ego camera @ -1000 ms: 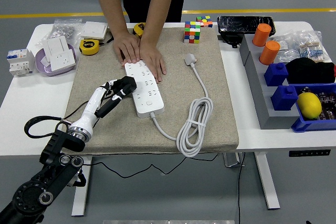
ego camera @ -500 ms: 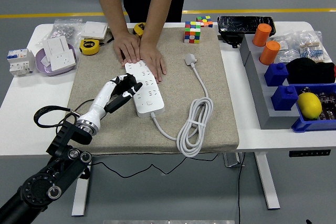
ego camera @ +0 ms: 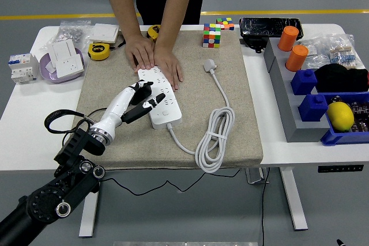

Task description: Pick up the plug,place it near the board,insert it into the board,press the button

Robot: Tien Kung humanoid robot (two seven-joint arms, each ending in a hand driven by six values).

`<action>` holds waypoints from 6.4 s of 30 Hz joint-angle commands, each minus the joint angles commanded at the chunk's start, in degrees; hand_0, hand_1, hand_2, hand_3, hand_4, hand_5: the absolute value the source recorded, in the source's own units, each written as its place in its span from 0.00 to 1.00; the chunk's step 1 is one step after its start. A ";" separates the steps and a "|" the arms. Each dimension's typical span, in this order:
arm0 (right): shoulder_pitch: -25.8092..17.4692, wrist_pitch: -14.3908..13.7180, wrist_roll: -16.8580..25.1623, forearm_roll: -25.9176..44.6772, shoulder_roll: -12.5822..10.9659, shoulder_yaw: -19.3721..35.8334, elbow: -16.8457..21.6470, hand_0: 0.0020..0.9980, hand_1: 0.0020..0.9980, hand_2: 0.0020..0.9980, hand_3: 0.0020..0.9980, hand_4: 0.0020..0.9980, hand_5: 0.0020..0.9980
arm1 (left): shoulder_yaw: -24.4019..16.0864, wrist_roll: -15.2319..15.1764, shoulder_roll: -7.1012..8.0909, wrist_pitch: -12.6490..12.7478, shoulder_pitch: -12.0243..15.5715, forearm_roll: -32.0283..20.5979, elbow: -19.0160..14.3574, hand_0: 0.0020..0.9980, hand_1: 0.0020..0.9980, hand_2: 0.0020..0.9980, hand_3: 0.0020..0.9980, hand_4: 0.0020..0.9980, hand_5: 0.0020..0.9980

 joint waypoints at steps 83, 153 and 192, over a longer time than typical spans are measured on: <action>0.00 0.01 -0.08 0.17 -0.18 -0.21 0.00 0.93 0.80 0.78 0.80 1.00 1.00 | 6.11 24.41 3.31 -24.45 -4.09 22.29 -14.07 0.16 0.04 0.15 0.88 0.50 0.05; -0.35 -0.01 -0.21 -0.48 0.13 0.45 0.00 0.92 0.80 0.78 0.80 1.00 1.00 | -15.03 14.74 2.10 -7.52 7.47 27.33 -22.72 0.70 0.45 0.41 0.73 0.91 0.32; 0.06 0.14 -0.29 -0.06 -0.27 -0.52 0.00 0.92 0.80 0.78 0.80 1.00 1.00 | -1.06 19.27 4.55 -22.95 1.83 23.36 -16.24 0.17 0.03 0.12 0.85 0.61 0.00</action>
